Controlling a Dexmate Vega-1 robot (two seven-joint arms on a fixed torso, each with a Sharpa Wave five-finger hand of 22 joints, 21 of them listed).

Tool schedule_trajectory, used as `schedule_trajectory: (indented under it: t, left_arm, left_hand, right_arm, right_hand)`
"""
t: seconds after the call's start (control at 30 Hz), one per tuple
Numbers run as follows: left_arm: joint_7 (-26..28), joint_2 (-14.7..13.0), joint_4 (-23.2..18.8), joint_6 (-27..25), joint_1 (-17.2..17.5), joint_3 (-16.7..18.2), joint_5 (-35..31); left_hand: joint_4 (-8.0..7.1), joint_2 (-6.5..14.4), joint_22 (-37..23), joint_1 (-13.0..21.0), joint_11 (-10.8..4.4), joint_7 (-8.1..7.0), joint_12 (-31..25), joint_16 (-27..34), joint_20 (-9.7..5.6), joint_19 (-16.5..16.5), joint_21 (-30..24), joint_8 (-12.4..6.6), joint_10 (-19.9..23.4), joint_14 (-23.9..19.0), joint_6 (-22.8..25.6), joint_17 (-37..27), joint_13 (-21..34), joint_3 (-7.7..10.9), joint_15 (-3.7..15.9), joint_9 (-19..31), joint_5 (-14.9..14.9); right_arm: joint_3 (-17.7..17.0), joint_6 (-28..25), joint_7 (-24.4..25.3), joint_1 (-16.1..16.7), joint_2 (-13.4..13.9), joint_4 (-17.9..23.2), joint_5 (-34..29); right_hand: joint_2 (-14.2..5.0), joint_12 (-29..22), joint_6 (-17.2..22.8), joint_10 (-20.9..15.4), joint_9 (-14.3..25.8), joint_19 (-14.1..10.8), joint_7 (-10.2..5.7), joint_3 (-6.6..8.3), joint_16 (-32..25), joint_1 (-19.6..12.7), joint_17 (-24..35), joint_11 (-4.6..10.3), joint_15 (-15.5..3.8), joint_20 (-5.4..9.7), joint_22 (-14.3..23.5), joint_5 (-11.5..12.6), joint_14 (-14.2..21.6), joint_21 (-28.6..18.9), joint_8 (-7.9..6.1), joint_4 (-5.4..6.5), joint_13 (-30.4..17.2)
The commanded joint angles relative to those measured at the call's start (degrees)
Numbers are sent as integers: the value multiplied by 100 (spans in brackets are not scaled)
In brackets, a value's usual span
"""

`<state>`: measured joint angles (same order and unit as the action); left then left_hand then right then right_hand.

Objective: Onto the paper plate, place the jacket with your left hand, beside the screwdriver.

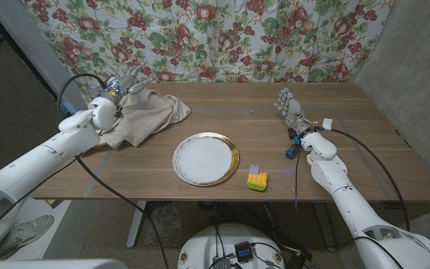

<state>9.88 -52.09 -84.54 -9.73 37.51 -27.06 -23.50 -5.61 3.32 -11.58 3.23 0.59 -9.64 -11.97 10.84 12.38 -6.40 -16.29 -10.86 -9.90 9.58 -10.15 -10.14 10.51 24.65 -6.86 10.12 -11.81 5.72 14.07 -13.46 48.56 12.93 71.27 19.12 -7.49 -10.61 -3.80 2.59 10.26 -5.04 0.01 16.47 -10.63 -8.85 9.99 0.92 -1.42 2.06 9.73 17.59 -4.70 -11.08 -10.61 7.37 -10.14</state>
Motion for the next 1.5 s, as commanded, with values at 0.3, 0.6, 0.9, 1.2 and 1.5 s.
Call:
schedule_trajectory:
  t: [0.3,0.6,0.9,1.2,1.5]
  left_arm:
    - [-121,17,92,-105,2,-101,111]
    - [-128,34,181,-127,23,-134,179]
    - [-108,26,206,-158,39,-159,196]
    - [-139,23,263,-164,40,-207,215]
    - [-246,66,366,-222,-46,-280,236]
  left_hand:
    - [66,-26,-11,110,-22,-25,27,-35,18,39,12,37,-213,125,-145,1,16,3,32,4,11]
    - [88,-49,-11,121,-8,-32,33,-37,18,44,18,42,-227,138,-170,0,17,-7,34,4,15]
    - [110,-69,-12,132,-18,-25,35,-33,18,49,25,45,-234,137,-190,-2,17,-16,33,4,17]
    - [138,-88,-13,149,-13,-14,43,-29,17,57,33,68,-255,137,-275,-3,18,-24,41,4,18]
    - [156,-96,-14,160,-22,-10,47,-30,17,68,37,62,-272,141,-294,-3,18,-28,46,5,18]
  right_arm:
    - [53,111,-76,-56,-15,18,-20]
    - [71,139,-79,-39,7,105,-60]
    - [91,113,-19,-5,15,187,-114]
    - [91,133,-1,47,19,254,-128]
    - [82,110,30,85,16,316,-129]
  right_hand:
    - [-86,-12,34,-35,18,-66,19,31,-7,-53,8,20,6,191,19,-5,5,-16,-29,3,-19]
    - [-82,-9,36,-34,18,-68,21,36,-7,-56,8,13,8,188,19,-8,8,-17,-28,1,-19]
    - [-78,-9,36,-36,18,-66,20,41,-6,-58,8,13,11,190,19,-11,8,-15,-27,-1,-19]
    - [-76,-7,43,-38,18,-71,23,46,-5,-60,8,21,12,190,19,-13,8,-16,-28,-3,-19]
    - [-77,-7,41,-41,18,-73,23,52,-5,-62,9,30,16,190,19,-15,10,-16,-26,-4,-19]
